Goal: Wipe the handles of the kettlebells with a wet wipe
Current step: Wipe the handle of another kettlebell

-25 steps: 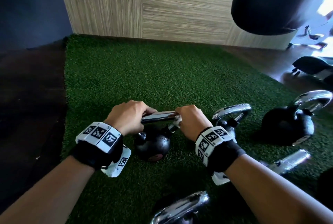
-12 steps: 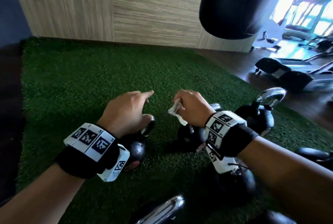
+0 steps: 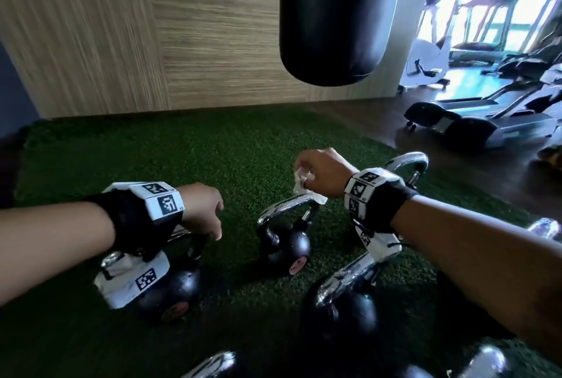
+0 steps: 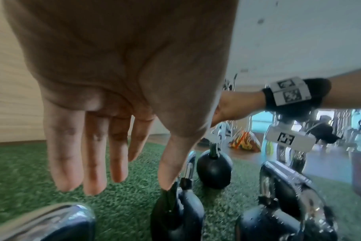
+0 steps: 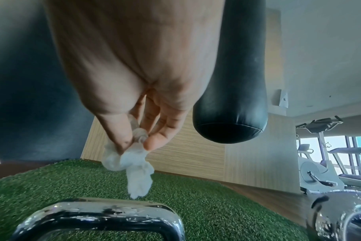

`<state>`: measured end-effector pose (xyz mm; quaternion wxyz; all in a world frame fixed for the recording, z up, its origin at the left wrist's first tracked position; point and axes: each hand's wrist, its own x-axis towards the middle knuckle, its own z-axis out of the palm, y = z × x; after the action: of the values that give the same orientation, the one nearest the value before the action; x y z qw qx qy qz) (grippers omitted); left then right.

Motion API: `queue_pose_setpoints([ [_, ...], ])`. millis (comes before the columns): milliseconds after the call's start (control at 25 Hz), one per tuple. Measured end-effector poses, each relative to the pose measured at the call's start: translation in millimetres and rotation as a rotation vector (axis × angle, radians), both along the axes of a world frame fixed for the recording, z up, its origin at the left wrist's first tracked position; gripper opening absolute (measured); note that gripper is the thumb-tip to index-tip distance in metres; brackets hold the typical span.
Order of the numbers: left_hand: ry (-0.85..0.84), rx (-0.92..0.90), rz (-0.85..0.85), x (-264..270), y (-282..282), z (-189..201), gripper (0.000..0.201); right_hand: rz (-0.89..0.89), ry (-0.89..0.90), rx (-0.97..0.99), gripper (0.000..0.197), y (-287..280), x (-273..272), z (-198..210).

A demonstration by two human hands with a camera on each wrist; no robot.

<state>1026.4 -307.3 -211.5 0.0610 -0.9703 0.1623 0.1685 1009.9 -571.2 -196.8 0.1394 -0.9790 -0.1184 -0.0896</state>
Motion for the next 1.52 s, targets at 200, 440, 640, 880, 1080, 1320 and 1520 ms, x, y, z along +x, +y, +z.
queue_pose_setpoints([
  [200,0.064,0.052,0.202,15.5,-44.2,-2.3,0.037,0.144,0.045,-0.183,0.027,-25.2,7.0,5.1],
  [440,0.024,-0.176,0.559,12.9,-90.9,-41.8,0.033,0.254,0.095,0.101,0.024,-71.4,30.7,0.0],
  [640,0.249,-0.644,0.831,11.9,-91.9,-108.3,0.055,0.28,0.176,0.255,0.011,-86.4,62.6,-21.8],
  [880,0.252,-1.018,0.971,-4.3,-100.9,-175.5,0.08,0.349,0.229,0.344,0.007,-83.8,73.4,-54.9],
  [1080,0.312,-1.302,1.065,1.4,-123.2,-190.9,0.114,0.451,0.104,0.394,0.035,-70.8,74.0,-71.7],
  [1320,0.189,-1.195,0.999,8.5,-131.1,-199.8,0.108,0.464,0.098,0.23,0.031,-56.9,81.6,-73.1],
  [1520,0.202,-1.243,0.969,11.5,-131.4,-210.4,0.078,0.479,0.054,0.05,0.025,-66.8,79.7,-73.5],
])
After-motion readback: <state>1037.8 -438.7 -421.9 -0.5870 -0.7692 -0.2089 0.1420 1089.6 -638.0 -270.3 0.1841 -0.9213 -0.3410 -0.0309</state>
